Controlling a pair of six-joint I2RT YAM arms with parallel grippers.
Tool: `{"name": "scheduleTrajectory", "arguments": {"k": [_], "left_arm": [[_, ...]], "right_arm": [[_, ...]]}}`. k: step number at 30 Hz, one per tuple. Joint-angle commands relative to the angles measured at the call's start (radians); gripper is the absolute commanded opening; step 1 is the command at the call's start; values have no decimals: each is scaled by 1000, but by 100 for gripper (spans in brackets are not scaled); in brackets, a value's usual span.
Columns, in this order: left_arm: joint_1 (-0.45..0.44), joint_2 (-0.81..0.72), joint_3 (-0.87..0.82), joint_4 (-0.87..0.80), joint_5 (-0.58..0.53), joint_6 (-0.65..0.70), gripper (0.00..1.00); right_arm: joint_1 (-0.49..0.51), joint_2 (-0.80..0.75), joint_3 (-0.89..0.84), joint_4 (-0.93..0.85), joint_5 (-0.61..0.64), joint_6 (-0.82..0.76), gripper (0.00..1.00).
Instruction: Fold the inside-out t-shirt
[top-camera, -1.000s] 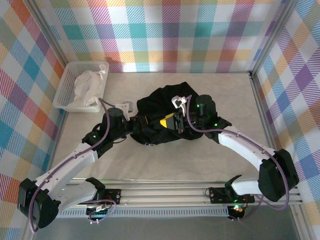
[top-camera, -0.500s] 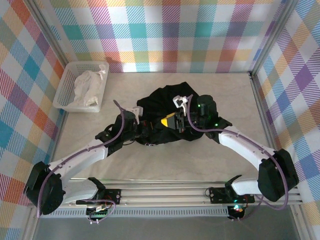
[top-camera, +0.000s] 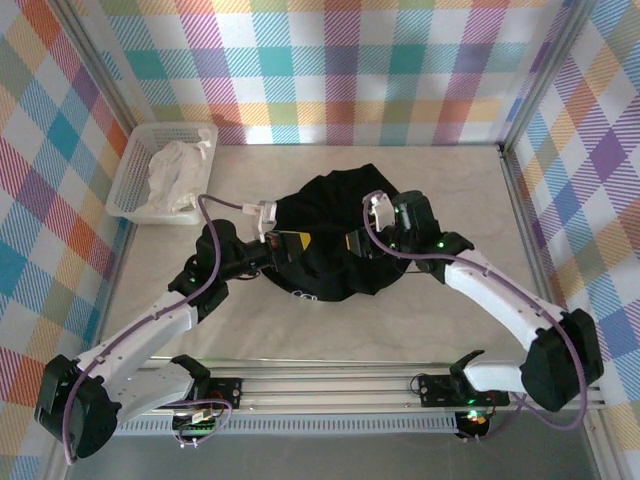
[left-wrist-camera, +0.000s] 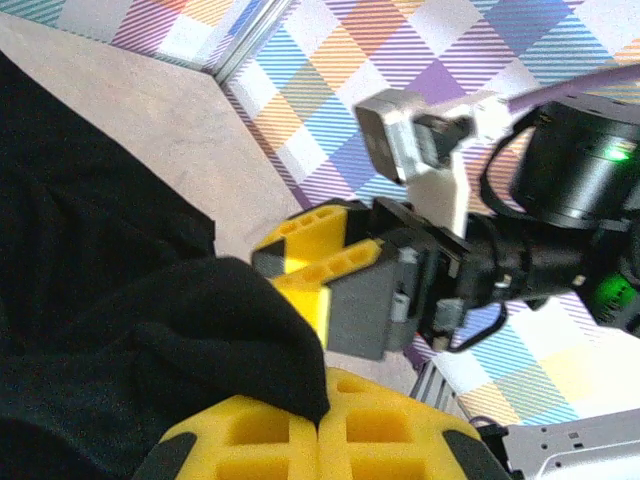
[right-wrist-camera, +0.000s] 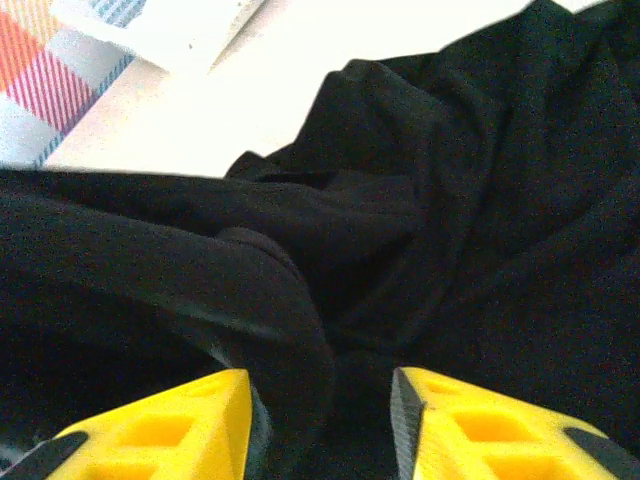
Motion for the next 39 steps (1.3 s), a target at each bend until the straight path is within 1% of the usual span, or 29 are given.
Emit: {"name": "scheduleTrajectory", "arguments": {"k": [1, 4, 7, 14, 17, 18, 19, 20, 22, 23, 24, 27, 29, 32, 35, 39], "left_arm": [[7, 9, -2, 41, 32, 34, 0], [7, 7, 0, 36, 32, 39, 0], [7, 8, 5, 23, 34, 47, 0], [8, -8, 5, 6, 36, 56, 0], [7, -20, 2, -1, 26, 60, 0], [7, -23, 0, -4, 22, 60, 0], [7, -27, 0, -8, 13, 60, 0], [8, -30, 0, -11, 4, 58, 0], [7, -42, -6, -18, -24, 58, 0], [7, -48, -8, -32, -49, 60, 0], [7, -52, -5, -51, -76, 61, 0], [13, -73, -6, -137, -199, 63, 0], [36, -87, -13, -188, -267, 50, 0], [90, -100, -28, -231, -313, 12, 0], [126, -97, -30, -286, -352, 6, 0], [128, -67, -9, -357, -380, 51, 0]], "right_arm": [[70, -106, -42, -14, 48, -97, 46], [122, -121, -72, 11, 30, -97, 43], [151, -89, -77, 36, 35, -81, 41], [166, 34, -18, 31, 106, -73, 44], [166, 90, 12, 36, 124, -62, 43], [166, 103, 17, 39, 123, -58, 41], [165, 115, 20, 44, 120, -52, 37], [166, 120, 22, 47, 120, -49, 29], [164, 113, 18, 55, 114, -52, 5], [157, 92, 10, 67, 89, -58, 0], [142, 68, -2, 84, 49, -60, 0], [53, -37, -67, 206, -196, -10, 0], [-11, -94, -119, 339, -395, 53, 0], [-53, -119, -151, 478, -566, 122, 0], [-66, -102, -169, 578, -660, 174, 0], [-70, -80, -184, 652, -704, 210, 0]]}}
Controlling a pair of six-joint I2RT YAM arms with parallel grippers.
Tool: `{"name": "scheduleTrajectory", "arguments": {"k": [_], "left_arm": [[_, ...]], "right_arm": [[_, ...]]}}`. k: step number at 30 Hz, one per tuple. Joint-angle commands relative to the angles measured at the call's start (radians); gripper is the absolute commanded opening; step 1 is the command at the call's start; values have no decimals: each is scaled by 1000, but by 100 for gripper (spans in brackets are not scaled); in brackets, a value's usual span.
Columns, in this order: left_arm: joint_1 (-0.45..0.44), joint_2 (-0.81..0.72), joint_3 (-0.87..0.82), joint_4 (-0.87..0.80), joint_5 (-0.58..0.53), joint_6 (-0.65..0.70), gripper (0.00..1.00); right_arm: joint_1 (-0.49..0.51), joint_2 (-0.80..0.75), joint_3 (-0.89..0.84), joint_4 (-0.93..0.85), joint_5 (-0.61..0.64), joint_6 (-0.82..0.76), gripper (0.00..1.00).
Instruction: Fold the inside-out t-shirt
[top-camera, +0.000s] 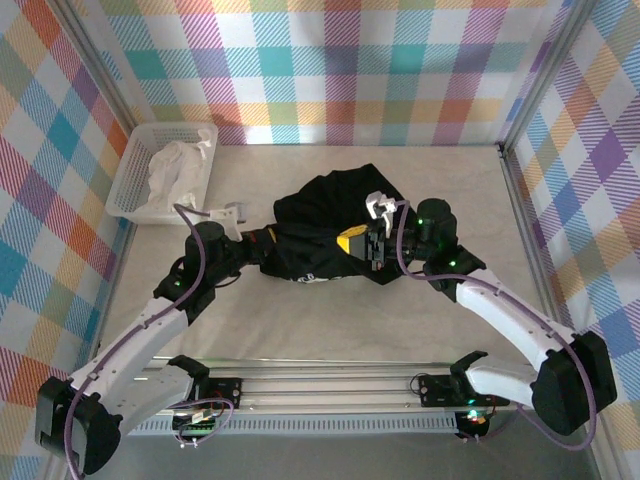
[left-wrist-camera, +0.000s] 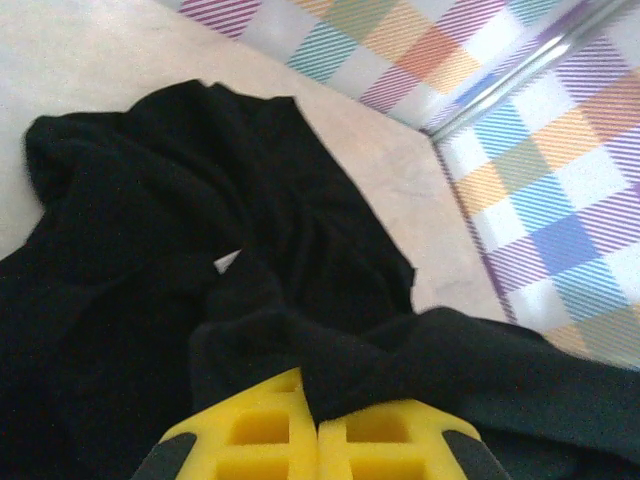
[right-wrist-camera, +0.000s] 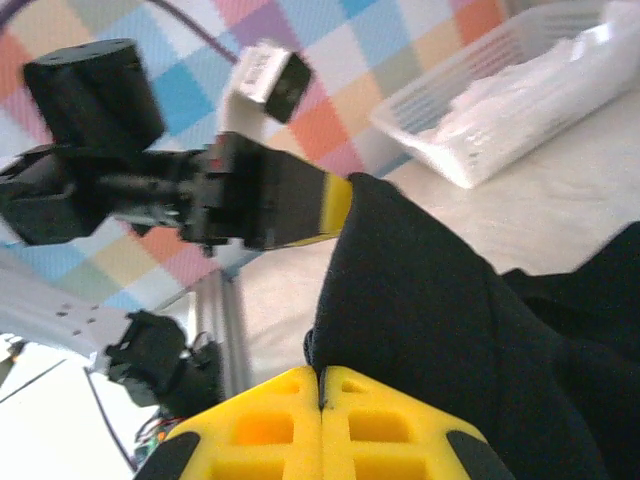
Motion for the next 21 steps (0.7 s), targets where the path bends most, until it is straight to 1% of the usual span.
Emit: {"name": "scheduleTrajectory", "arguments": {"k": [1, 4, 6, 10, 12, 15, 18, 21], "left_arm": [[9, 27, 18, -106, -63, 44, 0], [-8, 70, 44, -181, -101, 111, 4], [-42, 98, 65, -232, -145, 168, 8], [-133, 120, 97, -323, -219, 258, 23], [-165, 80, 81, -300, -236, 278, 33], [-189, 1, 42, -214, -218, 303, 46], [-213, -54, 23, -163, -200, 332, 54], [-248, -73, 27, -128, -186, 373, 58]], "right_arm": [[-8, 18, -21, 176, -154, 77, 0], [-12, 30, -26, 228, -171, 102, 0], [-15, 33, -26, 230, -170, 102, 0], [-23, 35, -10, 157, -179, 45, 0], [-32, 36, -3, 128, -193, 24, 0], [-44, 38, 8, 82, -228, -9, 0], [-48, 39, 28, 10, -249, -56, 0], [-53, 39, 40, -35, -254, -84, 0]]}}
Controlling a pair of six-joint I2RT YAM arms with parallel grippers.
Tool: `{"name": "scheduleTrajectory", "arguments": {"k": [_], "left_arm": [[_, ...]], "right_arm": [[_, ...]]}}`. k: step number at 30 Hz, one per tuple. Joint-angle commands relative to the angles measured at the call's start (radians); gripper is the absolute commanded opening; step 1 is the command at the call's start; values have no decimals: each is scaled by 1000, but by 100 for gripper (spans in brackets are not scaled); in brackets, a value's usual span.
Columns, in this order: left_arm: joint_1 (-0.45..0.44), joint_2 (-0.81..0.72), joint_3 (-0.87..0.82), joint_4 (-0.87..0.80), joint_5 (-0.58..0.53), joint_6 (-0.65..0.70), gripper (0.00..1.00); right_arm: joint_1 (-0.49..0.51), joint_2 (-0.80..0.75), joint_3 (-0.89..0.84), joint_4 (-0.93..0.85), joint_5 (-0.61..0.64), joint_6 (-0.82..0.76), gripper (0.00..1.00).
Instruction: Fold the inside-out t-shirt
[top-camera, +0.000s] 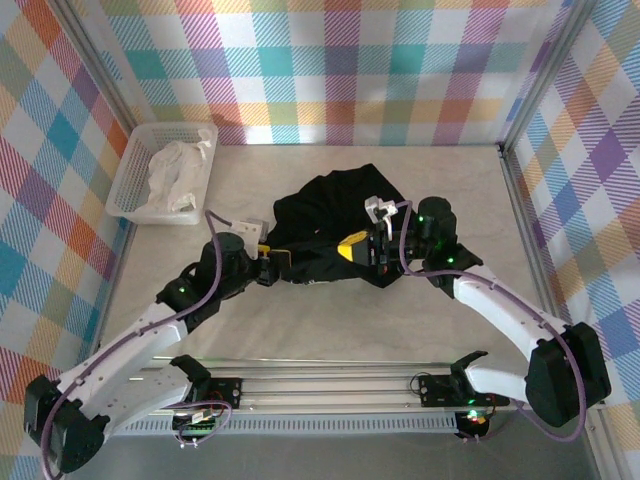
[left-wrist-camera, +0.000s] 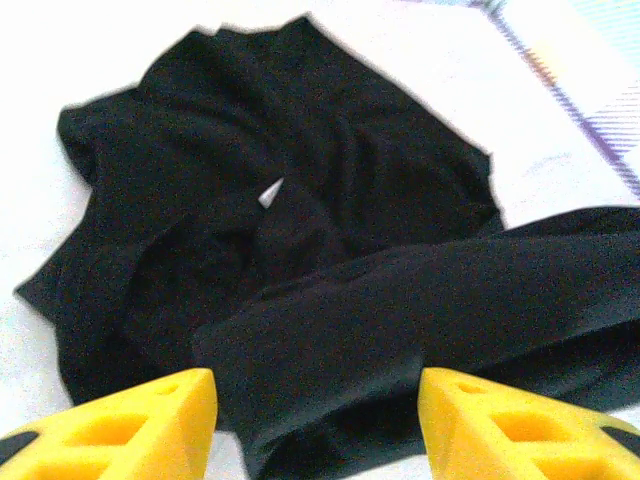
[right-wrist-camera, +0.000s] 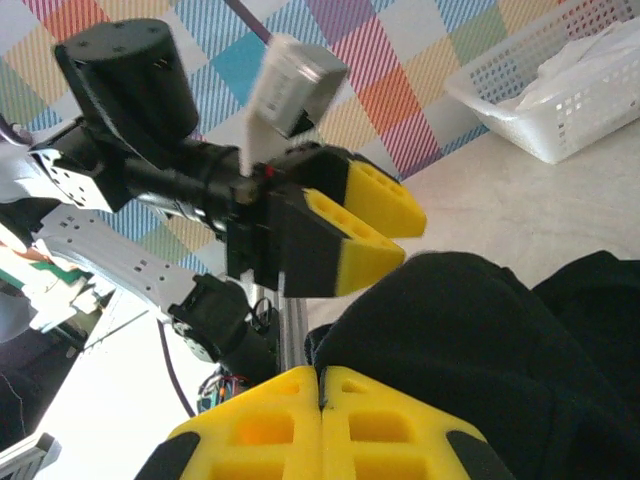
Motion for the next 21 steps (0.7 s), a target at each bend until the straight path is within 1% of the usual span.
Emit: {"name": "scheduleTrajectory", "arguments": {"k": [1, 5, 6, 8, 9, 11, 13, 14, 17, 21], "left_arm": [[-48, -17, -10, 82, 8, 85, 58], [-94, 5, 23, 92, 11, 132, 58], [-103, 8, 26, 96, 20, 142, 54], [-120, 7, 29, 111, 87, 152, 42], [-124, 6, 30, 115, 137, 152, 35], [-124, 16, 36, 115, 231, 140, 26], [-123, 38, 48, 99, 295, 129, 23], [-124, 53, 57, 89, 300, 122, 22], [-118, 96, 75, 74, 259, 104, 20], [-91, 149, 101, 92, 295, 73, 19]], "right_arm": [[-8, -1, 48, -57, -60, -71, 0], [-10, 3, 51, -66, -60, -76, 0], [-10, 2, 53, -72, -53, -79, 0], [-11, 2, 55, -85, -37, -81, 0], [-13, 3, 57, -91, -29, -80, 0], [-13, 3, 61, -98, -16, -79, 0], [-15, 3, 64, -100, -6, -76, 0], [-15, 4, 65, -101, -3, -77, 0], [-15, 6, 68, -100, 1, -74, 0], [-15, 0, 68, -107, 9, -75, 0]]}}
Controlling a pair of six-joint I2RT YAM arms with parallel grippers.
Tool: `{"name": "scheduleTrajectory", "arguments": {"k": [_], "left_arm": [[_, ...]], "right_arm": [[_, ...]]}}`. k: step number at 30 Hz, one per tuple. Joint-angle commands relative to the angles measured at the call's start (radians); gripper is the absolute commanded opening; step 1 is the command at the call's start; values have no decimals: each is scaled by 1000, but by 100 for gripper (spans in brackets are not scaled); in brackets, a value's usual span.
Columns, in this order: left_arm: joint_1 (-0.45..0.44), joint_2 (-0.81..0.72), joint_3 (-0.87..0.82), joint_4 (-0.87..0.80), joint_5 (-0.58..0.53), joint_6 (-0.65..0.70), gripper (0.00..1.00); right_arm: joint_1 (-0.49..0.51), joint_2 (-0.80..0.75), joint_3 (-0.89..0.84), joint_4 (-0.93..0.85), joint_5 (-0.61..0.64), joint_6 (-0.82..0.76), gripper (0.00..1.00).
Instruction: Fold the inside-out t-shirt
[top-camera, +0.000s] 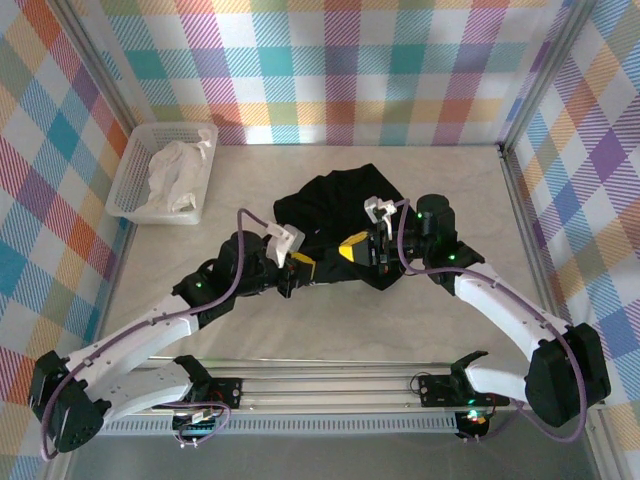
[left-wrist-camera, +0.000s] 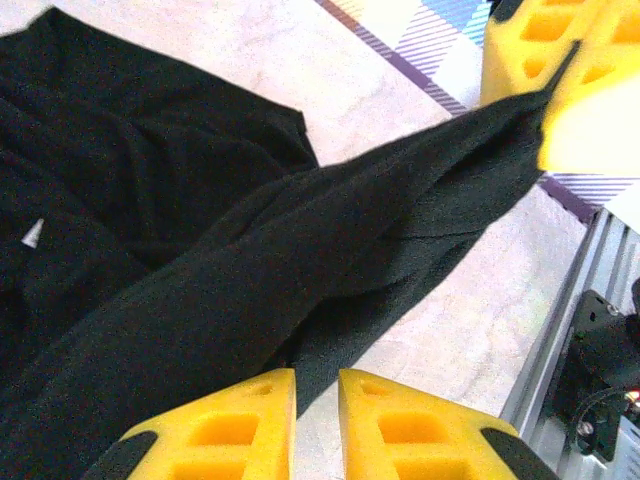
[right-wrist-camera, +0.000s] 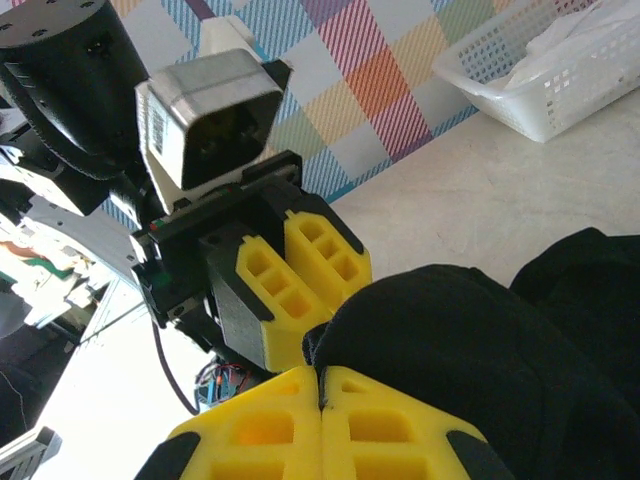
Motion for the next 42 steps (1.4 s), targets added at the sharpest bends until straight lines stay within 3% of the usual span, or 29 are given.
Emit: {"name": "scheduleTrajectory", "arguments": {"k": [1, 10, 19, 25, 29, 34, 37, 39, 42], "left_arm": [[22, 36, 52, 14, 48, -37, 19], [84, 92, 97, 16, 26, -58, 26], [99, 172, 148, 29, 104, -24, 42], [100, 211, 157, 80, 206, -30, 44], [100, 219, 154, 103, 231, -40, 33], [100, 182, 139, 114, 203, -49, 0], [100, 114, 114, 137, 201, -67, 0], [100, 68, 109, 167, 262, -108, 0], [93, -20, 102, 227, 341, -195, 0]], "right_arm": [[-8, -5, 37, -1, -6, -30, 0], [-8, -20, 31, -7, -4, -32, 0], [-8, -19, 32, 0, -9, -25, 0], [-8, -15, 32, 5, -6, -25, 0], [-10, -17, 33, -10, 7, -35, 0], [-17, -32, 45, -66, 56, -64, 0], [-19, -36, 65, -117, 153, -78, 0], [-11, -33, 81, -128, 215, -54, 0], [50, -50, 100, -146, 404, -50, 0]]}}
